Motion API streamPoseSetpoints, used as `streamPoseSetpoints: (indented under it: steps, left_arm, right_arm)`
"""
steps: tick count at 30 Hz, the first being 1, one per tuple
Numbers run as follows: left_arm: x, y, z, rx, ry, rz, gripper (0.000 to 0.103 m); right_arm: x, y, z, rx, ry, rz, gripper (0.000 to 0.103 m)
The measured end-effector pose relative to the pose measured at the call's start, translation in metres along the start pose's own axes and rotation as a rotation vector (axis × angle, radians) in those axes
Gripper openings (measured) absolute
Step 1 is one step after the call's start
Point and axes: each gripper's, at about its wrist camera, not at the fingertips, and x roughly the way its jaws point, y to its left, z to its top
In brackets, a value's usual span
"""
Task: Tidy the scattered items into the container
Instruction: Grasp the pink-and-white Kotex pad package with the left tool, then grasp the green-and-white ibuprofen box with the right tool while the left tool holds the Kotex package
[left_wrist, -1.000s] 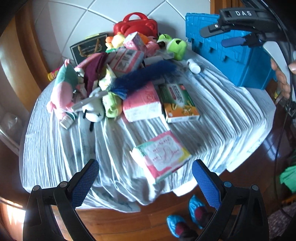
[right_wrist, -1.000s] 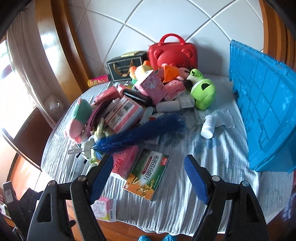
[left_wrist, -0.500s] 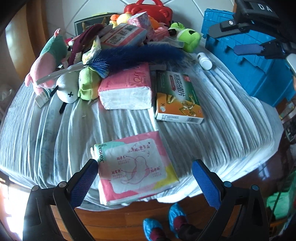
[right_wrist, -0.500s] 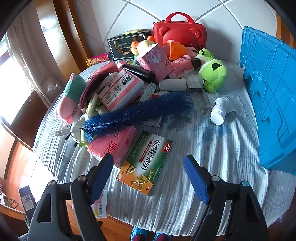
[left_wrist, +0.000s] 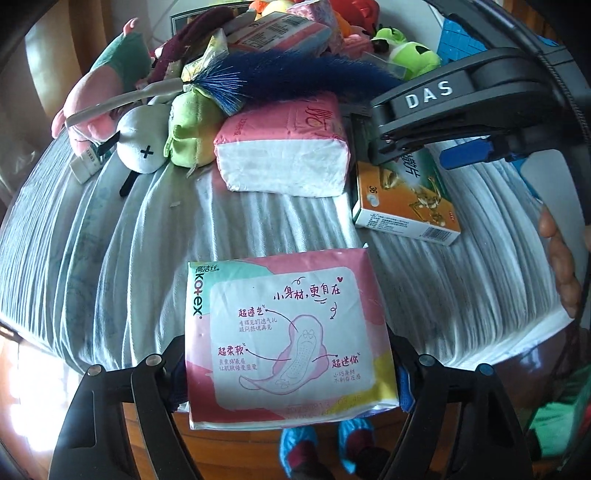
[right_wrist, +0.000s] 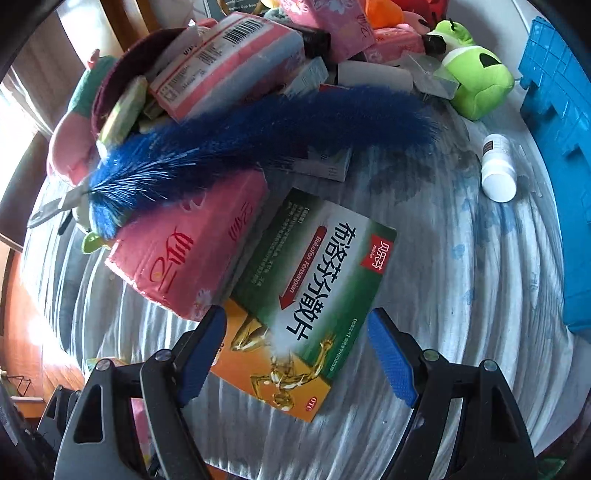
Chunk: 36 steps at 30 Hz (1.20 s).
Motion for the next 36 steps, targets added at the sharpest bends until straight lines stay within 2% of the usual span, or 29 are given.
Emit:
streamPoseSetpoints:
  steps: [6, 8, 12, 15, 18, 21, 23, 30, 36]
  left_arm:
    - [0.0, 0.005, 0.0, 0.053, 0.0, -0.045, 0.081]
    - [0.0, 0.007, -0.001, 0.072, -0.001, -0.06, 0.082]
    - [0.0, 0.01, -0.001, 0.108, -0.002, -0.09, 0.082]
    - [-0.001, 0.012, -0.001, 0.122, 0.0, -0.108, 0.083]
    - [0.0, 0.014, 0.0, 0.133, 0.0, -0.12, 0.083]
    - [-0.001, 0.015, 0.0, 0.143, -0.005, -0.118, 0.083]
    - [-0.001, 0.015, -0.001, 0.153, -0.011, -0.113, 0.081]
    - [-0.015, 0.019, -0.001, 0.159, -0.037, -0.123, 0.079]
    - [-0.037, 0.016, 0.015, 0.189, -0.092, -0.133, 0.079]
  right_arm:
    - [0.015, 0.004, 0.007, 0.109, 0.006, -0.067, 0.081]
    - [0.017, 0.01, 0.011, 0.131, 0.001, -0.101, 0.086]
    - [0.026, 0.018, 0.016, 0.168, 0.038, -0.163, 0.089]
    - [0.037, 0.009, 0.014, 0.228, 0.082, -0.148, 0.091]
    - [0.042, 0.002, 0.011, 0.252, 0.081, -0.139, 0.103]
    - [0.037, 0.0, 0.005, 0.226, 0.05, -0.134, 0.103]
    - [0.03, -0.001, 0.0, 0.199, 0.028, -0.131, 0.089]
    - [0.005, -0.004, -0.017, 0.105, -0.049, -0.121, 0.088]
    - [-0.036, -0.009, -0.023, 0.092, -0.137, -0.135, 0.088]
